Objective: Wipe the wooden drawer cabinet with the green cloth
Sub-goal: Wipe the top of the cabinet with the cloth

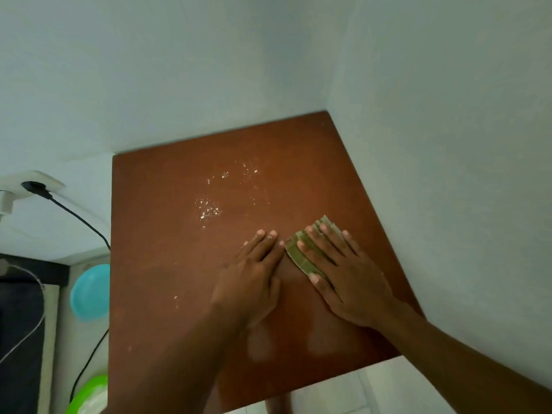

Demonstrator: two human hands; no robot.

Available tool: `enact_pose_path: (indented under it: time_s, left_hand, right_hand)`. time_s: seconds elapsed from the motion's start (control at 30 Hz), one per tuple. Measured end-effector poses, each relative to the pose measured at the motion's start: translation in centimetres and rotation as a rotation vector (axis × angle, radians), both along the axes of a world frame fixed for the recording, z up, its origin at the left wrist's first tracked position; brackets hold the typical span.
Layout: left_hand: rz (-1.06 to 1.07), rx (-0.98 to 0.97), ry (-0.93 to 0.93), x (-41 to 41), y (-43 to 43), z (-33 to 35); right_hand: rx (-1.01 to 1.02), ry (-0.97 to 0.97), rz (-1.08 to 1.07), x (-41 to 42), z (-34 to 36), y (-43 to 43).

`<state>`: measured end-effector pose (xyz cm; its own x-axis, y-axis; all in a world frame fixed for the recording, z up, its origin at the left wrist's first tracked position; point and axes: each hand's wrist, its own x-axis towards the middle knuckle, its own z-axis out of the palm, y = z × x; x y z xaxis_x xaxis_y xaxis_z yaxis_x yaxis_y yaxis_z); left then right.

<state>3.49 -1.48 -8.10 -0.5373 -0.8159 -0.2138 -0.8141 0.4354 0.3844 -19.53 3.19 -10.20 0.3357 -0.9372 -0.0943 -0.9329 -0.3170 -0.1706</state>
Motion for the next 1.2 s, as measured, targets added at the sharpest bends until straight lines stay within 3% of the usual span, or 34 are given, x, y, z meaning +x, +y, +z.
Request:
enact_pose_path:
  time_s: [0.17, 0.33, 0.53, 0.63, 0.73, 0.97, 1.07, 1.2]
  left_hand:
    - [0.058, 0.012, -0.053, -0.5, 0.4, 0.4]
    - [0.106, -0.015, -0.117, -2.0, 1.2, 1.2]
    - [0.067, 0.041, -0.172, -2.4, 2.9, 2.3]
    - [0.045, -0.044, -0.154, 0.2, 2.8, 3.2]
    - [0.099, -0.084, -0.164, 4.2, 1.2, 3.9]
    - [0.021, -0.124, -0.132, 7.9, -3.6, 3.9]
    - [-0.074, -0.143, -0.116, 7.5, -3.1, 2.6]
    - [0.009, -0.064, -0.057, 7.2, -2.0, 0.8]
  right_hand:
    - [-0.021, -0.147, -0.007, -0.2, -0.8, 9.1]
    - [-0.184, -0.359, -0.067, -0.7, -1.7, 18.2]
    - [-0.072, -0.532, -0.179, -0.6, 0.8, 22.8]
    - [-0.246, -0.684, -0.275, 0.8, 4.8, 15.9]
    - [-0.280, -0.674, -0.306, 2.8, 9.0, 4.8]
    - [-0.205, -0.446, -0.219, 6.0, 8.8, -18.2]
    - [-0.088, -0.291, -0.115, 6.6, 6.7, -23.0]
    - [0.013, -0.114, 0.005, 6.7, 3.9, -25.7]
